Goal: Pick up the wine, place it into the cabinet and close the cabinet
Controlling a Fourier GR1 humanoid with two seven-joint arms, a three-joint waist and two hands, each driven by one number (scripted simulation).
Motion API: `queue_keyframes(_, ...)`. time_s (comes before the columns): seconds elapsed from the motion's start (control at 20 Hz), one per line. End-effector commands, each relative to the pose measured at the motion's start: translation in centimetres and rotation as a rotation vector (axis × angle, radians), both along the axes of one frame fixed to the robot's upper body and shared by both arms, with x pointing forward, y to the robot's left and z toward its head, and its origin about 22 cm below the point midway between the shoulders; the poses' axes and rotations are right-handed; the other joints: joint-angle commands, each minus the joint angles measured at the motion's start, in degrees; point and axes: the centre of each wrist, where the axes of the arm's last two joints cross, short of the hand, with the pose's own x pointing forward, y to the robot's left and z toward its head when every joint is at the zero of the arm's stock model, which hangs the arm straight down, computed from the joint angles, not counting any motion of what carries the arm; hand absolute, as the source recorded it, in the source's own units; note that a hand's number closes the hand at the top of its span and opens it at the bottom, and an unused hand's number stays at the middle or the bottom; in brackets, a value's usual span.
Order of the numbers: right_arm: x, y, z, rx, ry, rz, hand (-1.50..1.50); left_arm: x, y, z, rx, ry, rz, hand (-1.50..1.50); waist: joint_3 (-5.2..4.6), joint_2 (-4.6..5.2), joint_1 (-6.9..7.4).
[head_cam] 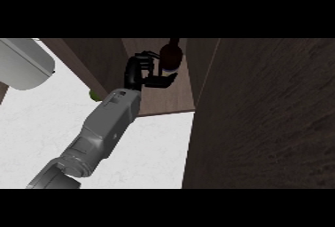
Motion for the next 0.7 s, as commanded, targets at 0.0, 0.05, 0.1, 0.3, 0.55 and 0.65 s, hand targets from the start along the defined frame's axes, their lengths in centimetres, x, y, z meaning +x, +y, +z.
queue_keyframes(0.0, -1.8, -0.2, 2.4, 0.092, 0.002, 0.070, -1.50, 1.0, 0.3, 1.5, 0.049, -0.033, 0.035, 1.50, -0.02, 0.41, -0.87)
queue_keyframes(0.05, -2.5, -0.4, 2.7, 0.106, 0.008, 0.070, -1.50, 0.2, 0.2, 0.0, 0.080, -0.041, 0.046, -1.50, 0.05, -0.16, -0.71)
queue_keyframes(0.1, -1.7, -0.3, 2.2, 0.075, 0.009, 0.079, -1.50, 1.1, 1.6, 1.2, 0.081, -0.038, 0.062, -1.50, -0.01, 0.65, -0.97)
queue_keyframes(0.3, -2.1, -0.3, 2.4, 0.100, 0.002, 0.096, -1.50, 1.2, 1.2, 1.5, 0.144, -0.074, 0.083, -1.50, 0.01, 0.64, -1.75)
queue_keyframes(0.55, -1.9, -0.5, 2.3, 0.075, -0.009, 0.093, -1.50, 1.3, 1.8, 1.4, 0.185, -0.076, 0.133, -1.50, -0.02, 0.77, -1.34)
queue_keyframes(0.65, -1.8, -0.2, 1.7, 0.075, -0.014, 0.087, -1.50, 1.4, 3.3, 1.3, 0.195, -0.071, 0.146, -1.50, -0.07, 0.88, -1.65)
